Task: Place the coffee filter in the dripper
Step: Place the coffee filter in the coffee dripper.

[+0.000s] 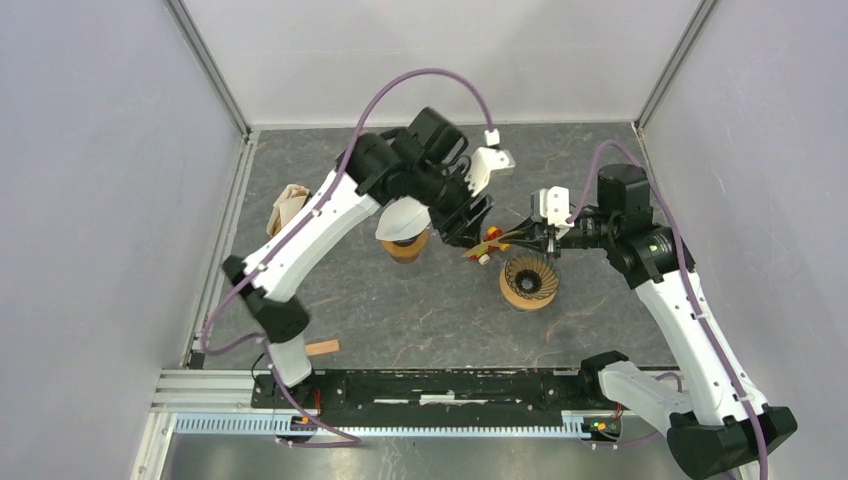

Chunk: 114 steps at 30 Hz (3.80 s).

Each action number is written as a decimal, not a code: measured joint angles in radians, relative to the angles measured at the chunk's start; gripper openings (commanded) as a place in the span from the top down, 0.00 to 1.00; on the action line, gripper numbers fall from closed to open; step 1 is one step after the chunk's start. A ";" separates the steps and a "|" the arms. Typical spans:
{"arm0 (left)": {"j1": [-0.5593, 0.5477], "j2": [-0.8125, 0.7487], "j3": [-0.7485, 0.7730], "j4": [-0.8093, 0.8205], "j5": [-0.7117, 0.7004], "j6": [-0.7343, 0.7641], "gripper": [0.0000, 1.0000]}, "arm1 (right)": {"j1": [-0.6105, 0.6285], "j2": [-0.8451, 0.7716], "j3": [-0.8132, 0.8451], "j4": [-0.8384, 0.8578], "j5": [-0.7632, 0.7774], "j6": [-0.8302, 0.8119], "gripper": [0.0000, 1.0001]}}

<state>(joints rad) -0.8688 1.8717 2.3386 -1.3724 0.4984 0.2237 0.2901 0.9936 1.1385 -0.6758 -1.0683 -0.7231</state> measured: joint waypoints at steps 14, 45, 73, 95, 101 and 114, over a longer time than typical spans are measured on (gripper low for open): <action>0.015 -0.431 -0.677 0.576 -0.124 -0.073 0.26 | -0.045 -0.017 -0.080 0.084 -0.121 0.129 1.00; 0.066 -0.633 -0.914 0.654 0.108 0.224 0.57 | -0.050 0.010 -0.325 0.605 -0.305 0.597 1.00; 0.069 -0.580 -0.866 0.694 0.167 0.223 0.85 | -0.050 0.004 -0.352 0.662 -0.323 0.626 1.00; 0.095 -0.580 -0.870 0.724 0.219 0.221 0.84 | -0.050 0.002 -0.358 0.676 -0.330 0.631 1.00; 0.095 -0.578 -0.874 0.740 0.220 0.219 0.85 | -0.050 -0.004 -0.360 0.679 -0.338 0.632 1.00; 0.124 -0.579 -0.927 0.750 0.277 0.219 0.85 | -0.050 -0.008 -0.367 0.683 -0.346 0.632 1.00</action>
<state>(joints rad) -0.7452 1.2930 1.4113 -0.6228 0.7750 0.4431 0.2401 0.9859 0.7719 0.0074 -1.4139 -0.0906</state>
